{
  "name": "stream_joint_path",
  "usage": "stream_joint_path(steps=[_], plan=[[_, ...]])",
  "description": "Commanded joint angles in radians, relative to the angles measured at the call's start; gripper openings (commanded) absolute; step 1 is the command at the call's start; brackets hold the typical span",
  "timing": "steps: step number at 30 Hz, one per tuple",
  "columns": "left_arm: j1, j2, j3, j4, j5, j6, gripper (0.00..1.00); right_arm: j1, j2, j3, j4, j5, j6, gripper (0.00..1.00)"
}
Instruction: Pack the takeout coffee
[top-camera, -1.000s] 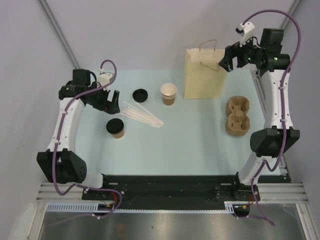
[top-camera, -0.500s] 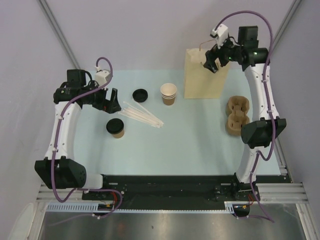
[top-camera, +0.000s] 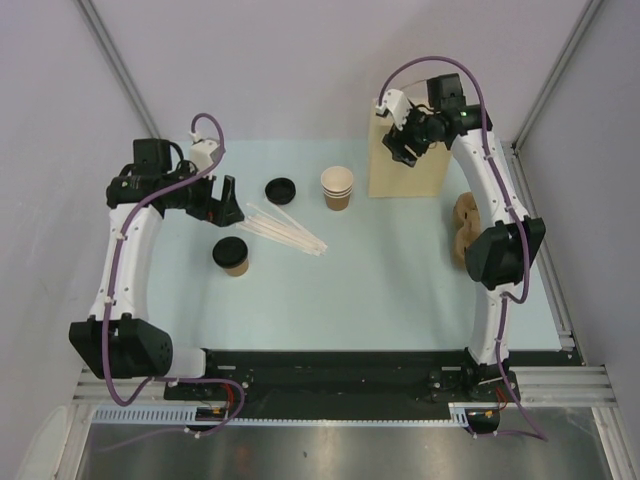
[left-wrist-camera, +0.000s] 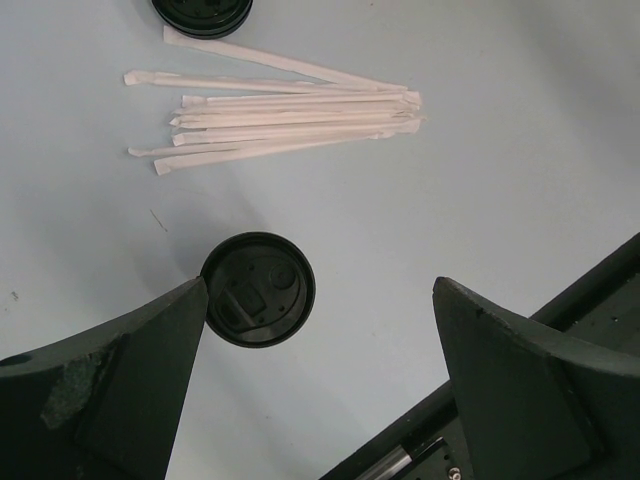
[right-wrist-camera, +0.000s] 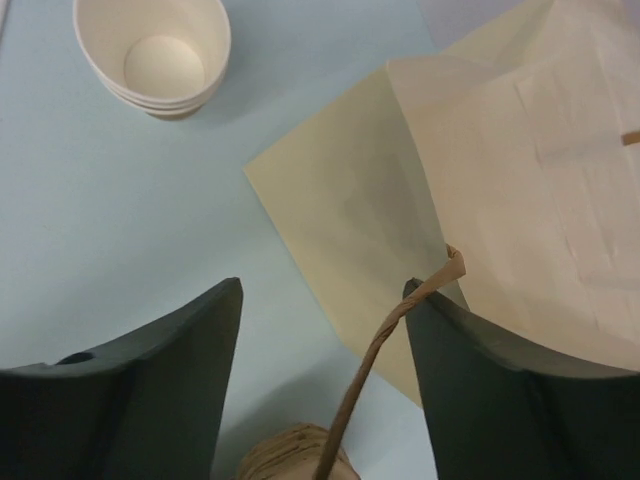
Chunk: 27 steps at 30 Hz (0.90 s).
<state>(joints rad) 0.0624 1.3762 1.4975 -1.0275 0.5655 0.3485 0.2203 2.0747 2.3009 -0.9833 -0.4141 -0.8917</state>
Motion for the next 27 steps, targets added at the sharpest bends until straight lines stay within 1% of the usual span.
stream_joint_path(steps=[1,4,8,9,10,11,13,20,21,23,24,25,27], plan=[[0.008,-0.046,0.041,0.018,0.057,-0.025,1.00,0.005,-0.017,-0.006,-0.020,0.037,-0.041,0.62],[0.008,-0.049,0.046,0.020,0.065,-0.034,0.99,0.017,-0.041,-0.034,-0.014,0.054,-0.058,0.53],[0.008,-0.054,0.055,0.026,0.071,-0.040,0.99,0.022,-0.071,-0.046,0.005,0.064,-0.058,0.50],[0.008,-0.057,0.055,0.026,0.074,-0.042,1.00,0.022,-0.076,-0.043,0.003,0.063,-0.062,0.46],[0.008,-0.057,0.056,0.024,0.074,-0.043,1.00,0.024,-0.083,-0.043,0.002,0.063,-0.069,0.35],[0.008,-0.057,0.058,0.027,0.076,-0.045,1.00,0.024,-0.088,-0.044,0.000,0.063,-0.073,0.26],[0.008,-0.058,0.064,0.026,0.080,-0.048,1.00,0.033,-0.096,-0.043,-0.009,0.073,-0.081,0.00],[0.008,-0.062,0.092,0.024,0.086,-0.051,1.00,0.056,-0.206,-0.058,-0.069,0.074,-0.099,0.00],[0.007,-0.062,0.092,0.027,0.089,-0.054,0.99,0.060,-0.243,-0.064,-0.090,0.071,-0.101,0.00],[0.008,-0.063,0.089,0.035,0.096,-0.059,0.99,0.073,-0.286,-0.109,-0.103,0.074,-0.108,0.00],[0.008,-0.062,0.087,0.038,0.097,-0.065,1.00,0.091,-0.333,-0.133,-0.098,0.080,-0.110,0.00],[0.007,-0.060,0.087,0.046,0.102,-0.068,1.00,0.102,-0.355,-0.199,-0.088,0.089,-0.113,0.00],[0.007,-0.057,0.083,0.052,0.112,-0.080,1.00,0.131,-0.396,-0.247,-0.069,0.110,-0.121,0.00]])
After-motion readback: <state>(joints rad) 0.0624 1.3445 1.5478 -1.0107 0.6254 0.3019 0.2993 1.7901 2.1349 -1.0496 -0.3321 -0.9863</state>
